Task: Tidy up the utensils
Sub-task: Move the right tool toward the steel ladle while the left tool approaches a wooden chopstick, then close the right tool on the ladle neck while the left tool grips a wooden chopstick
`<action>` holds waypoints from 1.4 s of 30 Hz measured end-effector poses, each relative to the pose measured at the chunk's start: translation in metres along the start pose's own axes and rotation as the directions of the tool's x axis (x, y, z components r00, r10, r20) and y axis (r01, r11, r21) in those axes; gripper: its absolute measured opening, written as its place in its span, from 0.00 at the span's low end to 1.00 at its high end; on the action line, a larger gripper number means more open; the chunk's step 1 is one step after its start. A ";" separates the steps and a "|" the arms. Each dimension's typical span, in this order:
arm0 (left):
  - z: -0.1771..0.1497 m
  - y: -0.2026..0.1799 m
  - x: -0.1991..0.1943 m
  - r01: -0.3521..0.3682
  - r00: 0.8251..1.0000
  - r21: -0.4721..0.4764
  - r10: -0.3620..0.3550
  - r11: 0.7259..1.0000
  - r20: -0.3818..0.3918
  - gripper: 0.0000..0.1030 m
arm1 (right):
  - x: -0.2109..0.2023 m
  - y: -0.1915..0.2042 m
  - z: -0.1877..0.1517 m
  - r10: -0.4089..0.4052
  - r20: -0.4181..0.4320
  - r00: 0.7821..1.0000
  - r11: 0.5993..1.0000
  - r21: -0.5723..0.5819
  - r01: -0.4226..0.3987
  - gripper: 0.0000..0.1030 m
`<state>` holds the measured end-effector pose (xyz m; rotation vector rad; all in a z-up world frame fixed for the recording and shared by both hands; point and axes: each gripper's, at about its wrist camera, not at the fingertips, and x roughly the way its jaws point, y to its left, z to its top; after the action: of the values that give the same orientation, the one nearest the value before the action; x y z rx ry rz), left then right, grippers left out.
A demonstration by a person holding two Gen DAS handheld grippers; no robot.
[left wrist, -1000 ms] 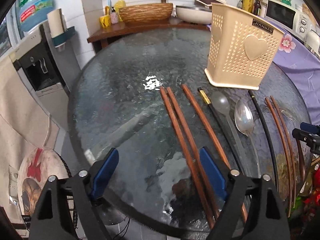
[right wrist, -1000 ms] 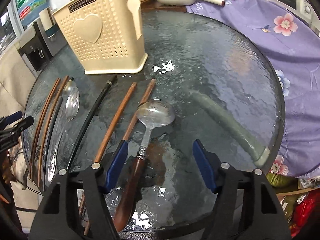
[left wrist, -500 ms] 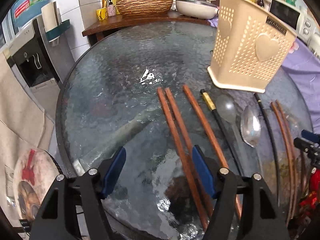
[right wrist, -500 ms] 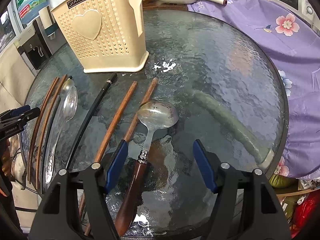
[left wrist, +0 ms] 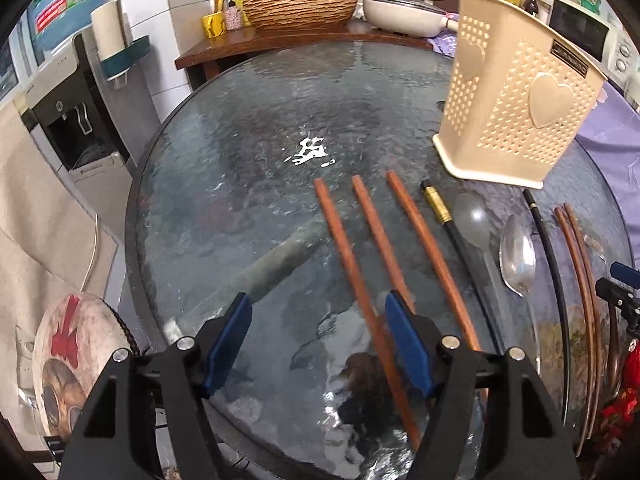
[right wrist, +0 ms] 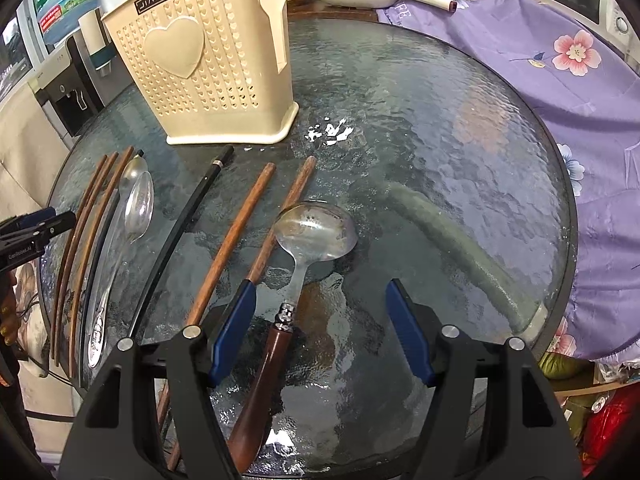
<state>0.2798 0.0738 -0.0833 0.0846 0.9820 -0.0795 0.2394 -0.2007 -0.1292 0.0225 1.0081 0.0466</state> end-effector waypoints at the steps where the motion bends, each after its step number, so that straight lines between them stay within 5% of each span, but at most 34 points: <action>1: 0.001 -0.003 0.001 -0.006 1.000 0.011 0.006 1.000 -0.002 0.66 | 0.001 0.002 0.000 -0.006 -0.002 1.000 1.000 -0.003 0.006 0.65; 14: 0.017 0.002 0.020 0.014 0.999 -0.023 -0.015 1.000 -0.045 0.67 | 0.005 0.001 0.016 -0.021 -0.029 0.999 1.000 0.003 0.021 0.65; 18: 0.029 -0.001 0.027 0.018 0.998 -0.018 -0.019 1.000 -0.065 0.65 | 0.008 0.002 0.032 -0.024 -0.048 0.999 1.000 0.009 0.025 0.55; 42: 0.067 0.003 0.046 0.025 0.988 -0.012 -0.027 1.000 -0.154 0.28 | 0.027 0.005 0.078 -0.028 -0.194 0.981 0.998 -0.068 0.015 0.46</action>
<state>0.3610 0.0680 -0.0846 0.0695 1.1386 -0.0931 0.3195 -0.1939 -0.1109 -0.0546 1.2021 0.0639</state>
